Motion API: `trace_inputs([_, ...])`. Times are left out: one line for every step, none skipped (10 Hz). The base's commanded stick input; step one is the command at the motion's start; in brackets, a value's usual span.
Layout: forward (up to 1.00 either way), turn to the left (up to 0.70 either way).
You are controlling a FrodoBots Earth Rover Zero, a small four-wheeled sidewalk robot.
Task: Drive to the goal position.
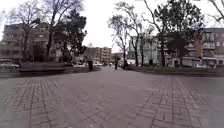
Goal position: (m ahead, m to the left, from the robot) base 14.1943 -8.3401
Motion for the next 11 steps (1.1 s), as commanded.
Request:
trace_inputs([0.7, 0.0])
trace_inputs([0.7, 0.0])
trace_inputs([0.7, 0.0])
trace_inputs([0.7, 0.0])
trace_inputs([0.7, 0.0])
trace_inputs([0.7, 0.0])
trace_inputs([0.7, 0.0])
trace_inputs([0.7, 0.0])
trace_inputs([0.7, 0.0])
trace_inputs([0.7, 0.0])
trace_inputs([0.7, 0.0])
